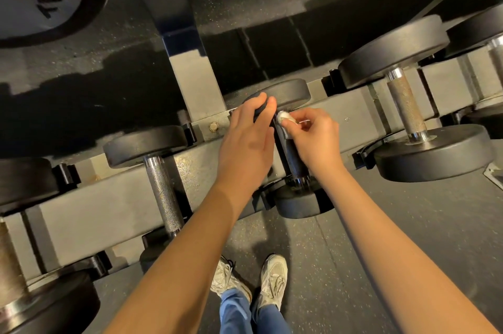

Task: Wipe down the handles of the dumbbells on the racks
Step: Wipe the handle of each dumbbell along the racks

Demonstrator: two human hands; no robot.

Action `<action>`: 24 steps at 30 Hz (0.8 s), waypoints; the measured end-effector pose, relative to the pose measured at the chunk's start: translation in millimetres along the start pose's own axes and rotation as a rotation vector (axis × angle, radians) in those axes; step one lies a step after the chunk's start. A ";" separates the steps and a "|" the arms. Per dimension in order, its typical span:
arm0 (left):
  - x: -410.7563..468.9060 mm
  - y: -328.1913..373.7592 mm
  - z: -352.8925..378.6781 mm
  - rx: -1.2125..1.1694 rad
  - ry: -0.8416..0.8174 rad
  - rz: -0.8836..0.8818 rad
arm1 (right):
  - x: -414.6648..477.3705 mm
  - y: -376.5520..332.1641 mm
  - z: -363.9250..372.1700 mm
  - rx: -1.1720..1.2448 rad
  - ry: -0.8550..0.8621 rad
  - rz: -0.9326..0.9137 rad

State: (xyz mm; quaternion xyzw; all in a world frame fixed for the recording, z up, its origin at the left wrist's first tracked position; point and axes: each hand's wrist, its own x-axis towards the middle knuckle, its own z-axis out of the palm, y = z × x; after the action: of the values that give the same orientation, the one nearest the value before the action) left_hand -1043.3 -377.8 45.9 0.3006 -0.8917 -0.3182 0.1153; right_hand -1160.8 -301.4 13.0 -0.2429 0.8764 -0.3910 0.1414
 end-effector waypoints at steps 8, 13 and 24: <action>0.5 3.5 -0.7 0.015 -0.010 -0.033 | -20.7 7.1 -18.5 -0.104 -0.107 0.036; 2.4 9.3 -2.3 0.027 -0.033 -0.075 | -43.4 9.5 -34.0 -0.180 -0.147 0.039; 8.6 24.0 -25.1 0.146 -0.196 -0.089 | -63.5 2.2 -51.3 -0.200 -0.228 0.102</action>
State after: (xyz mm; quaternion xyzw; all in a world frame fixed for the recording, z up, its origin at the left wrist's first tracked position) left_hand -1051.2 -380.7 80.6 0.3149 -0.9052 -0.2851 -0.0087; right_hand -1130.5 -234.4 48.6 -0.2536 0.9005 -0.2639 0.2347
